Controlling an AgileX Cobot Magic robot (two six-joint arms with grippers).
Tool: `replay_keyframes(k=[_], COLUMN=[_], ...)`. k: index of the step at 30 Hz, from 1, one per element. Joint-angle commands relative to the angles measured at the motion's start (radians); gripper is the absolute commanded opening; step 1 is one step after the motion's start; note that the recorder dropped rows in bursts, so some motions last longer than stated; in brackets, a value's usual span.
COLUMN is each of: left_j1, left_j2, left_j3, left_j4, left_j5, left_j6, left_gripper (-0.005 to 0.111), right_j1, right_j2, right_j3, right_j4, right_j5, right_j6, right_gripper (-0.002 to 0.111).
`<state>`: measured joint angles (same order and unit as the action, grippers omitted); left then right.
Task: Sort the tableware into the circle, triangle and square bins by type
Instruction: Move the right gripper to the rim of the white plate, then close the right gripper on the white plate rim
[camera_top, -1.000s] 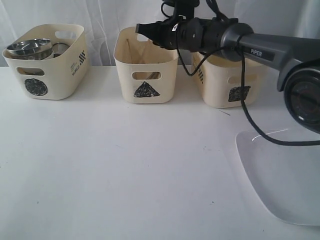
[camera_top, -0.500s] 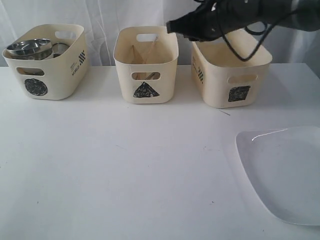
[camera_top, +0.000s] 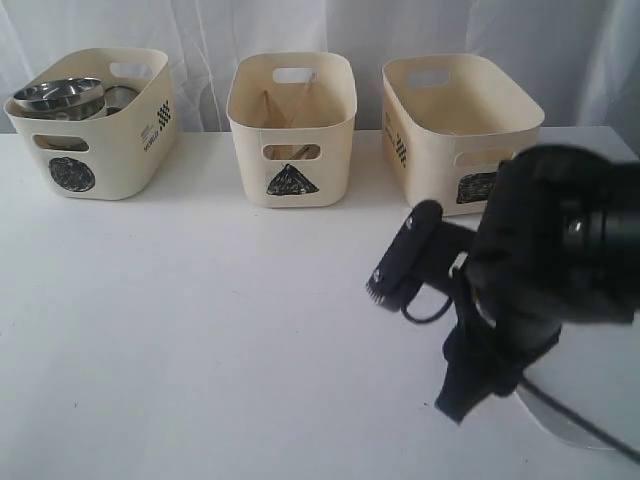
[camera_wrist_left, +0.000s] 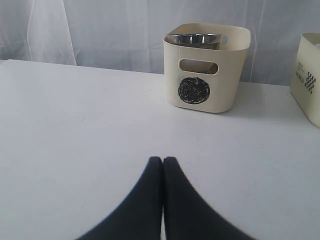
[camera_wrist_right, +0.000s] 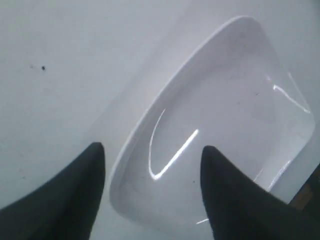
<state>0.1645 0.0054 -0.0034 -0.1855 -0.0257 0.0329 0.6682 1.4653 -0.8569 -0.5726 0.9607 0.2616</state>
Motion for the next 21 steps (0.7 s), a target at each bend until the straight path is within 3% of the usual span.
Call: replay_keyframes(k=[1, 5, 10, 21], left_j1=[0.002, 0.002, 0.002, 0.002], left_j2=[-0.005, -0.005, -0.005, -0.005], left_j3=[0.003, 0.003, 0.003, 0.003], left_j4=[-0.007, -0.007, -0.007, -0.007], left_j5=[-0.003, -0.003, -0.003, -0.003], left_j6=[-0.003, -0.003, -0.003, -0.003], left_gripper=[0.000, 0.000, 0.000, 0.000], right_j1=[0.100, 0.132, 0.150, 0.148], right_j2=[-0.006, -0.006, -0.006, 0.017], right_j3=[0.093, 0.184, 0.256, 0.276], right_j4=[-0.071, -0.108, -0.116, -0.247], right_j5=[0.061, 0.061, -0.063, -0.071], right_j6=[0.235, 0.358, 0.441, 0.551], right_gripper=[0.056, 0.056, 0.056, 0.055])
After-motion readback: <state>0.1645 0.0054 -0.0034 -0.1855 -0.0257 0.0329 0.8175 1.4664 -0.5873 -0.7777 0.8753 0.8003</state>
